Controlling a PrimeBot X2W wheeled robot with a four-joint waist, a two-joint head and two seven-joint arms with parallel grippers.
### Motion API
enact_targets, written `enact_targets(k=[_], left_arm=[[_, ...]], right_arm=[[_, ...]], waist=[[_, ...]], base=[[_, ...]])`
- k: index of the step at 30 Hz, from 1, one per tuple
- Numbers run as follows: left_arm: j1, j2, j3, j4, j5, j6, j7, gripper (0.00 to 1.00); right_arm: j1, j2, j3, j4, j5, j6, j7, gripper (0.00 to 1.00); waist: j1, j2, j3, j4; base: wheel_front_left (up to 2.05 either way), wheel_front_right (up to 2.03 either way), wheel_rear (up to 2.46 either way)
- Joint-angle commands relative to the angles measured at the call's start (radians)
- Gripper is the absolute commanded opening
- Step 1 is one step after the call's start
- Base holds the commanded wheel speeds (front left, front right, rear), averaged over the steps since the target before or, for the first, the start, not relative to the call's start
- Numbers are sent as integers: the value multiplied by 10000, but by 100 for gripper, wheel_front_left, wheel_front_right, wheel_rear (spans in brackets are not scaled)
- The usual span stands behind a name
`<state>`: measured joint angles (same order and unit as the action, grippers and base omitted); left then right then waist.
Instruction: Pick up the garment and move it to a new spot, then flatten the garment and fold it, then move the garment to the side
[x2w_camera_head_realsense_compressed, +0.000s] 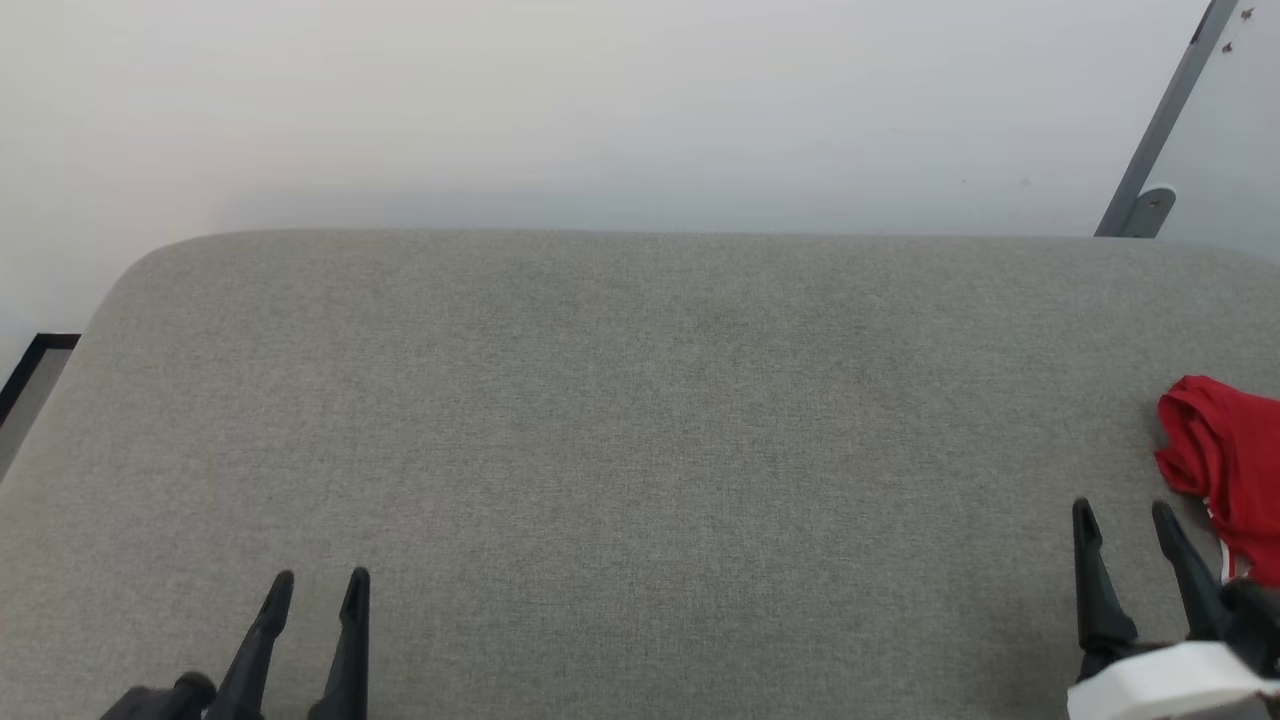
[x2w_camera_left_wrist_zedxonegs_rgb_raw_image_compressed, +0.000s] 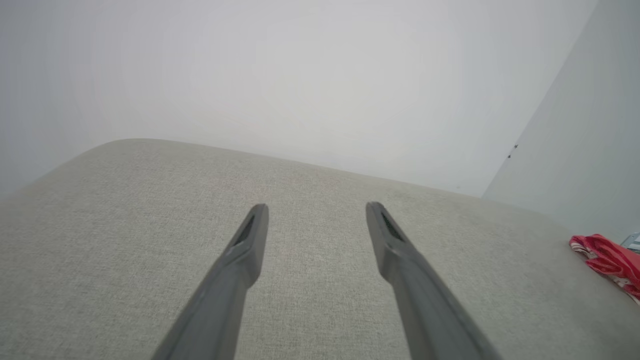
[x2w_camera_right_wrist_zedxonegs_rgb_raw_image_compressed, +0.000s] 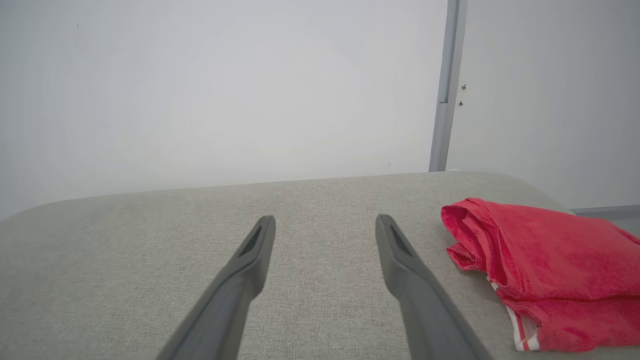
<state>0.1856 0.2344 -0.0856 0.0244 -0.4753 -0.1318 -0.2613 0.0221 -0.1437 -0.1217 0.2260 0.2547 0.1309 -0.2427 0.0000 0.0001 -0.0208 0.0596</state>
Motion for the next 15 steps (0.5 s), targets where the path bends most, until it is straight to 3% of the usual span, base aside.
enact_targets(k=[1, 15], left_arm=[[284, -3, 111, -137, 129, 24, -51, 100], [466, -74, 276, -279, 109, 24, -51, 100]], right_arm=[[385, 177, -103, -417, -91, -4, 109, 100], [1051, 632, -363, -1479, -121, -4, 597, 100]], waist=[[0, -1, -57, -3], [0, -1, -49, -44]], base=[[0, 0, 0], [0, 0, 0]])
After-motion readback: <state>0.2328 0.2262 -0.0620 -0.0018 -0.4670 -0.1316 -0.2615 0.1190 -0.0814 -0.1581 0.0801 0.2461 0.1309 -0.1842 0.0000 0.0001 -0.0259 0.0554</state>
